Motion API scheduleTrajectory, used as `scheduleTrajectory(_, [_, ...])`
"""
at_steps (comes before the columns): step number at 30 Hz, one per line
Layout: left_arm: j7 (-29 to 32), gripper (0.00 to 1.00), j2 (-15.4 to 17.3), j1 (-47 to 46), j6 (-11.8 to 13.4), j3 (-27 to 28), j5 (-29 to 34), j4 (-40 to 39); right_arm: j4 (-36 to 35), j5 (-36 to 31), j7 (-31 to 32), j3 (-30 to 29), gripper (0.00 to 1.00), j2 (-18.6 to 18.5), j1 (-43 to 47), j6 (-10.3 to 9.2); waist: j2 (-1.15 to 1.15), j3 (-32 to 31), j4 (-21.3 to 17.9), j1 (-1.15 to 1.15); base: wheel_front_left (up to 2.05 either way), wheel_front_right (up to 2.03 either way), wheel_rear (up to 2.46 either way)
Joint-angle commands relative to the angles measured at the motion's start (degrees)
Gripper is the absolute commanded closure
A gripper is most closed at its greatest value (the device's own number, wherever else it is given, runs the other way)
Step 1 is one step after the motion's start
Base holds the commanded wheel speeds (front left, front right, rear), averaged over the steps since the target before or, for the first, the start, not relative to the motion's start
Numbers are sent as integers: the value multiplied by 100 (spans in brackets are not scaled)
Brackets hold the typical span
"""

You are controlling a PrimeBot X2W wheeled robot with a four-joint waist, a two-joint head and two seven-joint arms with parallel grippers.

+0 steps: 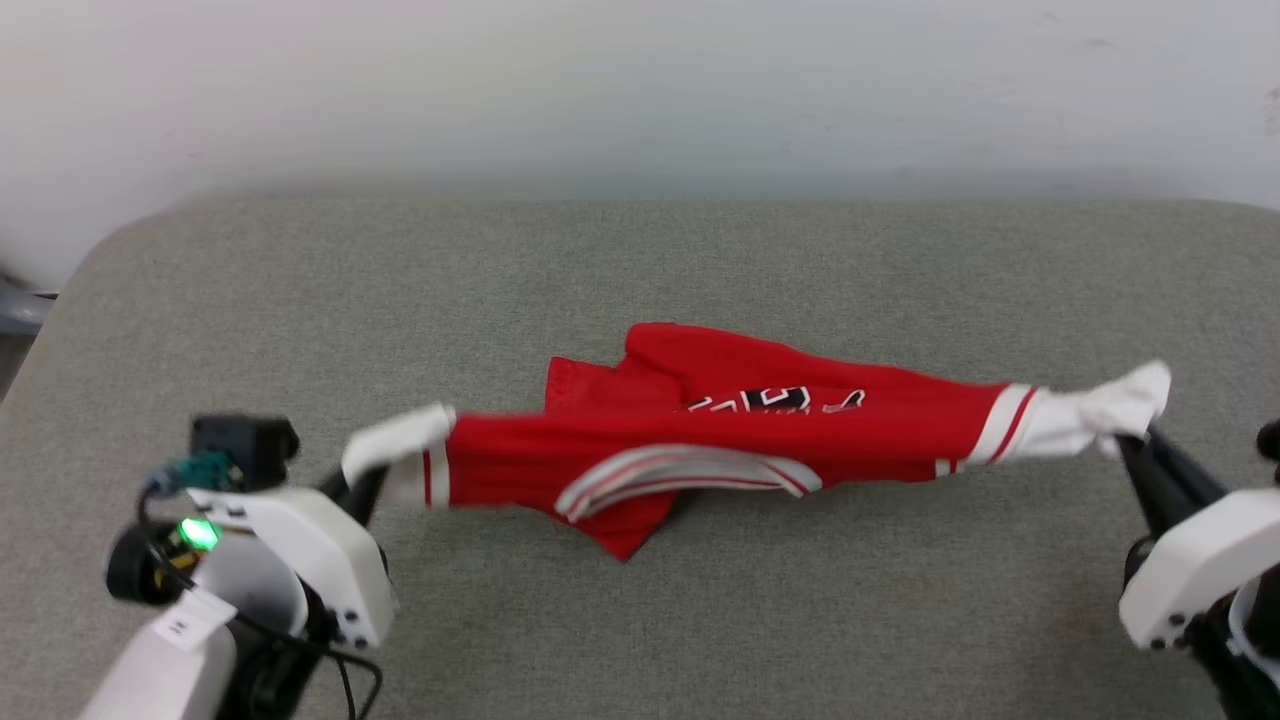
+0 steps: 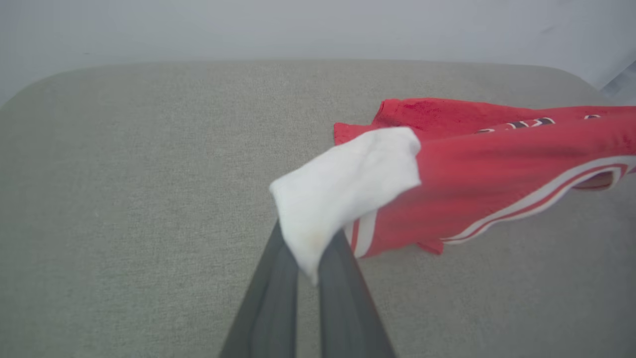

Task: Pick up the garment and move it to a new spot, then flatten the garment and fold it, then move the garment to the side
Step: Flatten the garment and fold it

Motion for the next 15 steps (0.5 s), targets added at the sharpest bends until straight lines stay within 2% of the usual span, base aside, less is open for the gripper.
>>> scheduleTrajectory(1, [-149,100,18,-256,44,117,57,-125,-134,-61,-101,-50,100,-56,-237,-6,0,-33,-12,0,0,0,0])
scheduleTrajectory(7, [-564,100,-23,-1300,77,377,227,-243,-126,-398,-228,-78,100,-118,-1307,-7,0,-31,-101,0,0,0,0])
scheduleTrajectory(15, [-1164,100,-184,-3086,-84,625,266,640,733,-713,-271,270,100,-270,-3191,-7,0,339,-260,0,0,0,0])
